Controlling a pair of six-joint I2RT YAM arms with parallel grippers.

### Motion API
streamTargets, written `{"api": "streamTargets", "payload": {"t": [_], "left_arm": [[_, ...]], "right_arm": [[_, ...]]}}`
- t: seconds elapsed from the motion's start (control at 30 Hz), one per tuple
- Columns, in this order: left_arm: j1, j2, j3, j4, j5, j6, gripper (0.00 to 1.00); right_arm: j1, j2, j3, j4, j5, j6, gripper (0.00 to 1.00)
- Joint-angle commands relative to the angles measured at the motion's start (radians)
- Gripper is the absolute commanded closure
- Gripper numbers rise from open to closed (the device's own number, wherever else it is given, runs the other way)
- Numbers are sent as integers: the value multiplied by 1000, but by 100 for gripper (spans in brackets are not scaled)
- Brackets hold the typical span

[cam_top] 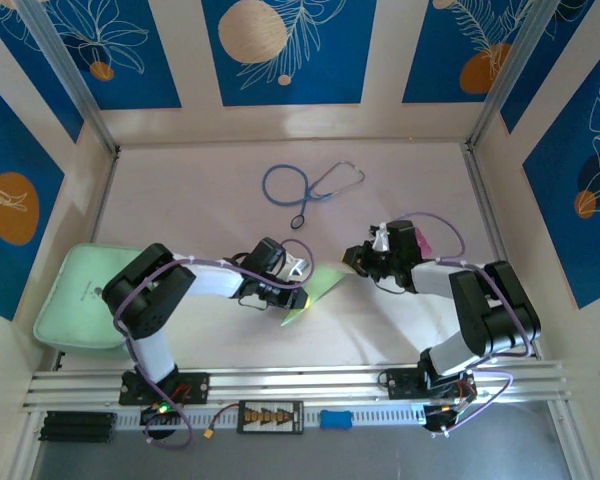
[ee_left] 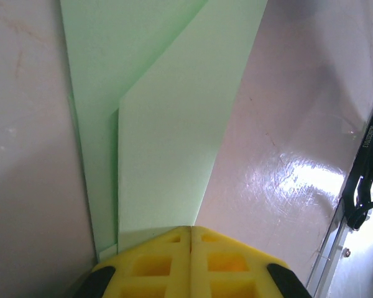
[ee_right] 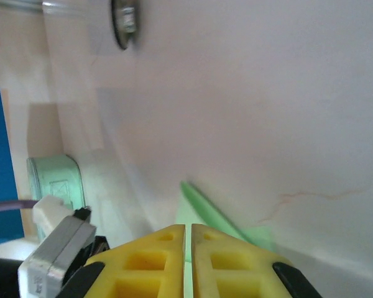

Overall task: Fold a paper plane with a square sheet of paper (pick it up from the middle)
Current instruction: Fold the wing for the fifth time at the center of the table.

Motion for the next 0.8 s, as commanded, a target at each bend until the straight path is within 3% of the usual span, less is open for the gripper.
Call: {"api": "streamTargets", "payload": {"t": [0.0,0.2,0.47,0.6,0.77], "left_arm": [[8,22,-47,-117,-39,-5,100],[9,17,-42,-115,-33,-9,100],[8,-22,-28,-109,6,-10,100],[6,-77,17,-94,39,-25,91],[5,-31,96,-51,77,-38,89]], "right_arm": [[61,-12,16,-59,16,-27,87],[141,47,10,-43,34,-16,94],[86,172,-45,30,2,-17,98],[89,181,-42,9,11,-24,98],[92,180,-44,-10,26,-30,98]]}}
